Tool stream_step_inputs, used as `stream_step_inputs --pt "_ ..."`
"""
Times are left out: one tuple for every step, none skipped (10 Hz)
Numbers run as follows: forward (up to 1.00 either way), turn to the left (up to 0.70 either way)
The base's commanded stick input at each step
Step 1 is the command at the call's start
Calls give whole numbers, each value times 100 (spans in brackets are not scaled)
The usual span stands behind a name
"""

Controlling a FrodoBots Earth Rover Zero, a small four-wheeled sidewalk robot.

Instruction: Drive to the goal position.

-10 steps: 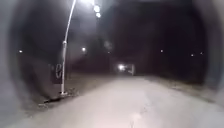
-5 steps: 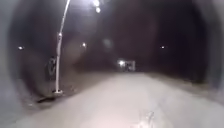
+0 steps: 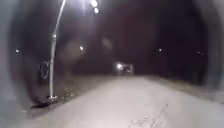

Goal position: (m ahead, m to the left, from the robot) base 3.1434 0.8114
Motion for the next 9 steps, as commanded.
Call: stream_step_inputs --pt "70 0" --pt "70 0" --pt "70 0" --pt "70 0" --pt "70 0" --pt "70 0" --pt "50 0" --pt "13 0" --pt "0 0"
